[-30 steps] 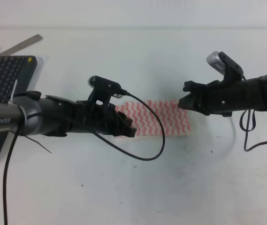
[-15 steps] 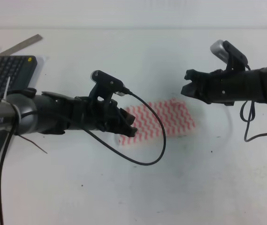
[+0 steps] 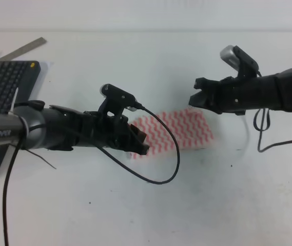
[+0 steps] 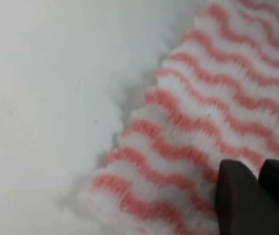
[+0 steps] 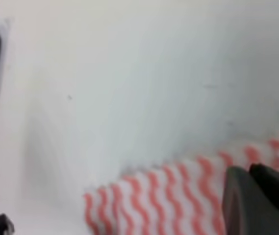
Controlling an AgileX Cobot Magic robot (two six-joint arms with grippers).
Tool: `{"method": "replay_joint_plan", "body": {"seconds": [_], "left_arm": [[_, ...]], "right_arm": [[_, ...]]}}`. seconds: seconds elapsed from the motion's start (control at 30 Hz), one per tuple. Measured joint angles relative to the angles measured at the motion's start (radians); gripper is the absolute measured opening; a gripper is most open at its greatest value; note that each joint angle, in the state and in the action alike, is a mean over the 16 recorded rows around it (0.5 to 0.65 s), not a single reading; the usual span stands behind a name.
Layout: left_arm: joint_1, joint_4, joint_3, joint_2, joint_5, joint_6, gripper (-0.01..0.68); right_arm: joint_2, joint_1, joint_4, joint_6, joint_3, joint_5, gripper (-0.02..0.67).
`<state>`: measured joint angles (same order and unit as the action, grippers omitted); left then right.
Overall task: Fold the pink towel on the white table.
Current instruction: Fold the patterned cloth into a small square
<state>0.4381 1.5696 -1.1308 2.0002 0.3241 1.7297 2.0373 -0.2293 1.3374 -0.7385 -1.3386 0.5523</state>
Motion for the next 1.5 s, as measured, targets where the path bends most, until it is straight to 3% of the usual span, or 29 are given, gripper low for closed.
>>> {"method": "replay_joint_plan", "body": {"seconds": [1.5], "left_arm": [[0.0,0.002,0.0,0.015,-0.016,0.0,0.087]], "right_arm": [[0.086,-0.034,-0.107,0.0,-0.08,-0.087,-0.009]]}}
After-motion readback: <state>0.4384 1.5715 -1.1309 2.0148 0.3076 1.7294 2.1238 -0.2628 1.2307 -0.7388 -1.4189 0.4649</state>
